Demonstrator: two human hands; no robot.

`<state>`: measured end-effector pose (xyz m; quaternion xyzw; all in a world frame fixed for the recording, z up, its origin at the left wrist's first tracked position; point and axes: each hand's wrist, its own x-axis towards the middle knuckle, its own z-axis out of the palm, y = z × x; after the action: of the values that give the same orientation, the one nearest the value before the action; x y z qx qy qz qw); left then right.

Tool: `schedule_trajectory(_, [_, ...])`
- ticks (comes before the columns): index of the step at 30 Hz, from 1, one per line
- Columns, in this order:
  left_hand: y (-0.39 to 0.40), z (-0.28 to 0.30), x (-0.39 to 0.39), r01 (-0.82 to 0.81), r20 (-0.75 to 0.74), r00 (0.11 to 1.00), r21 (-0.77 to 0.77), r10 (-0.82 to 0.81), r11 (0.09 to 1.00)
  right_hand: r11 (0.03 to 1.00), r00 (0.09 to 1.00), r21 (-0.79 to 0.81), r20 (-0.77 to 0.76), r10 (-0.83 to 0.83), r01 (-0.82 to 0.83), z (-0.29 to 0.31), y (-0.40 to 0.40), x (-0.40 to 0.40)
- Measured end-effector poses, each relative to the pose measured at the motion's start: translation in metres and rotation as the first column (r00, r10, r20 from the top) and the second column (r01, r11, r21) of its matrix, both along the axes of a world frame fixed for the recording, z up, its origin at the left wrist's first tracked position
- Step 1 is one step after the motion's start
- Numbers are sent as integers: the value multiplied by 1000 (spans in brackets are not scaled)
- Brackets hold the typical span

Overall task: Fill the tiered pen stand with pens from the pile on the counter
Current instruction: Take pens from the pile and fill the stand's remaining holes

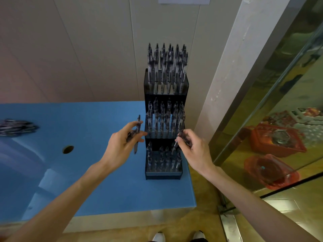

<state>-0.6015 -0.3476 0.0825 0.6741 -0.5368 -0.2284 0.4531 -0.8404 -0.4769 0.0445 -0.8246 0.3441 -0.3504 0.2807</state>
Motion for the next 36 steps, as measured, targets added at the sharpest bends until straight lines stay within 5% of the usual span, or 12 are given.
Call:
schedule_trajectory(9, [-9,5,-3,-67,217,973,-75,82,995,997,998,-75,-57,6,-10,-5,-1,-1])
schedule_trajectory(19, [-9,9,-16,-80,38,996,-92,84,993,973,971,-223,-239,13,-68,8,-3,-2])
schedule_trajectory(27, [-14,11,-17,-157,17,987,-115,160,981,984,907,-124,-416,64,-126,5,-4,-4])
schedule_trajectory(31, [-17,10,-21,-123,-26,992,-109,121,986,995,930,-76,-365,35,-67,13,-1,-6])
schedule_trajectory(36, [-23,4,-26,-115,-44,993,-99,112,988,996,994,77,-100,46,-39,21,3,-16])
